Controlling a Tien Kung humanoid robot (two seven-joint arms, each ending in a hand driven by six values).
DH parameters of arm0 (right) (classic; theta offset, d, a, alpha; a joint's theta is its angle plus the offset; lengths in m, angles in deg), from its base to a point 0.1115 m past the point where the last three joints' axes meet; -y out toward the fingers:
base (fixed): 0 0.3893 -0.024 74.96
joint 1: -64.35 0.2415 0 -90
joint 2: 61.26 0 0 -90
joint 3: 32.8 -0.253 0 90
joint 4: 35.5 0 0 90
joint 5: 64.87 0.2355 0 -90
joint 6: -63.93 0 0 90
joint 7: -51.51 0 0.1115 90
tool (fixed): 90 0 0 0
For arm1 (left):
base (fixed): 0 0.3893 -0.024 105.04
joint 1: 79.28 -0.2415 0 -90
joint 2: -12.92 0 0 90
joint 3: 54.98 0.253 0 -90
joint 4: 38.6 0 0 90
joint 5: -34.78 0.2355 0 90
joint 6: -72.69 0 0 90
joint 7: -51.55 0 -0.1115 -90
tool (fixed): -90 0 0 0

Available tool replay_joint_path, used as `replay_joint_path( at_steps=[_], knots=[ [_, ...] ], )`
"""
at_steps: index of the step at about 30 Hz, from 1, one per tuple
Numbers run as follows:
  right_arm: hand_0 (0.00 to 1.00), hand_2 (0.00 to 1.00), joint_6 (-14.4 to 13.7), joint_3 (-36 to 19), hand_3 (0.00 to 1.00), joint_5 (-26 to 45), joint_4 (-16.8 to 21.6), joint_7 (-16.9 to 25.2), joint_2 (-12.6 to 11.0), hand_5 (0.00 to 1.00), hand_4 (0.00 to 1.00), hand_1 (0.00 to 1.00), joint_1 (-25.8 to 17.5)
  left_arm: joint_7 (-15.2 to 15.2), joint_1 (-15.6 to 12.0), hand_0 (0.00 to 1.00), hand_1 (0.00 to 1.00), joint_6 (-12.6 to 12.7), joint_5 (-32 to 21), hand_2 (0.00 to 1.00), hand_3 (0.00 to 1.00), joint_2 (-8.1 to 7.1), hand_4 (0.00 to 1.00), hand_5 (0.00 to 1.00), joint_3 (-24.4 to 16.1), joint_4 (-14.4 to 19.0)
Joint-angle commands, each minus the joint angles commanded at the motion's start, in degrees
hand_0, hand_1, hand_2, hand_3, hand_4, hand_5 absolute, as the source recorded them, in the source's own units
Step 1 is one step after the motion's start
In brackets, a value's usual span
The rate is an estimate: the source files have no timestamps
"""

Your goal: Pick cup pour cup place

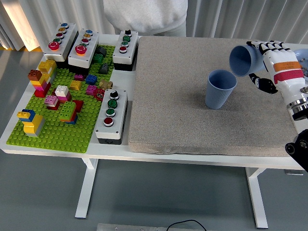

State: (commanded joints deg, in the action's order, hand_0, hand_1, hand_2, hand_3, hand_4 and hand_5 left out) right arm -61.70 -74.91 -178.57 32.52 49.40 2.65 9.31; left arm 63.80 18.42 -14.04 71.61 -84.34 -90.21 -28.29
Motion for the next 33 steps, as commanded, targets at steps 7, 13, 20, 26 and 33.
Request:
replay_joint_path(
  at_steps=[7, 13, 20, 26, 33],
  knots=[
    [0.860, 0.607, -0.44, 0.50, 0.666, -0.30, 0.17, -0.31, 0.58, 0.140, 0.745, 0.713, -0.25, -0.05, -0.11, 0.739, 0.770, -0.02, -0.19, 0.828, 0.654, -0.02, 0.524, 0.936, 0.27, 0.00],
    [0.862, 0.607, 0.37, 0.30, 0.665, -0.39, 0.23, 0.05, 0.26, 0.137, 0.742, 0.713, -0.05, -0.05, 0.03, 0.739, 0.770, 0.03, -0.21, 0.828, 0.654, 0.02, 0.524, 0.936, 0.13, 0.00],
    [0.862, 0.606, 0.51, 0.27, 0.665, -0.36, 0.27, -0.01, 0.26, 0.137, 0.741, 0.713, 0.04, 0.14, 0.08, 0.740, 0.770, 0.08, 0.59, 0.828, 0.654, 0.12, 0.524, 0.936, -0.90, 0.00],
    [0.862, 0.607, 1.00, -0.40, 0.665, 0.98, 0.60, 0.41, 0.31, 0.138, 0.739, 0.713, -0.25, 0.14, 0.08, 0.740, 0.770, 0.10, 0.47, 0.828, 0.654, 0.16, 0.523, 0.936, -0.86, 0.00],
    [0.861, 0.605, 5.58, -4.90, 0.659, 17.33, 3.25, 1.83, 0.18, 0.139, 0.734, 0.710, -1.27, 0.07, 0.07, 0.740, 0.770, 0.04, -0.07, 0.828, 0.654, 0.13, 0.524, 0.936, -0.27, 0.00]
  ],
)
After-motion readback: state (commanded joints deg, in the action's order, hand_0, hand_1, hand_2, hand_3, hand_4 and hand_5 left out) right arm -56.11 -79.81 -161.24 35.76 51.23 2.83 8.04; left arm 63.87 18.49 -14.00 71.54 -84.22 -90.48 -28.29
